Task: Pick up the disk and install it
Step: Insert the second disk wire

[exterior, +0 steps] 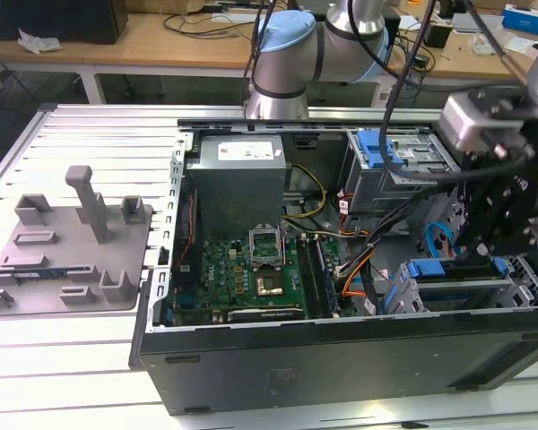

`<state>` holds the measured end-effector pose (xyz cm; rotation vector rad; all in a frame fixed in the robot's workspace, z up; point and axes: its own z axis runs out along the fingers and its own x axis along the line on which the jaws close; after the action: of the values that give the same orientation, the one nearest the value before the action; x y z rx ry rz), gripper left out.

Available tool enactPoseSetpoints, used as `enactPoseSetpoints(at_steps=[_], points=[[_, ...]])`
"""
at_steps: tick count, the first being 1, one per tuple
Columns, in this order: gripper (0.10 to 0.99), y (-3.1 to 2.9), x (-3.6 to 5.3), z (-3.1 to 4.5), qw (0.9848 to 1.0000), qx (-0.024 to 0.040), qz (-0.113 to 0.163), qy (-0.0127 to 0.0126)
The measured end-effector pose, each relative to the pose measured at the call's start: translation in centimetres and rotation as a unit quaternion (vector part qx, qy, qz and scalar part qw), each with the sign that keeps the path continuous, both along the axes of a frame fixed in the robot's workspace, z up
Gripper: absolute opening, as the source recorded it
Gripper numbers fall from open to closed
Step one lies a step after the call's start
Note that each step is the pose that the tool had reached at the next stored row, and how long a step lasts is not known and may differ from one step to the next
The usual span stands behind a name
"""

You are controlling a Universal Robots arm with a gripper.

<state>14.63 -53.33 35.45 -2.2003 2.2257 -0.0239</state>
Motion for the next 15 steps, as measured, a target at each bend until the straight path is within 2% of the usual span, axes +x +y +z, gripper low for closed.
enactPoseSetpoints(at_steps=[3,9,10,11,13,14,15], points=[[0.298,0.27,0.00,1.53,1.0000,-0.0033,0.000,0.0000],[0.298,1.00,0.00,4.11,1.0000,-0.0089,0.000,0.0000],[0.282,1.14,0.00,4.20,1.0000,-0.0095,0.000,0.0000],[0.153,1.14,0.00,4.20,1.0000,-0.0097,0.000,0.0000],[0.153,1.14,0.00,4.21,1.0000,-0.0098,0.000,0.0000],[0.106,1.15,0.00,4.21,1.0000,-0.0099,0.000,0.0000],[0.106,1.15,0.00,4.20,1.0000,-0.0098,0.000,0.0000]])
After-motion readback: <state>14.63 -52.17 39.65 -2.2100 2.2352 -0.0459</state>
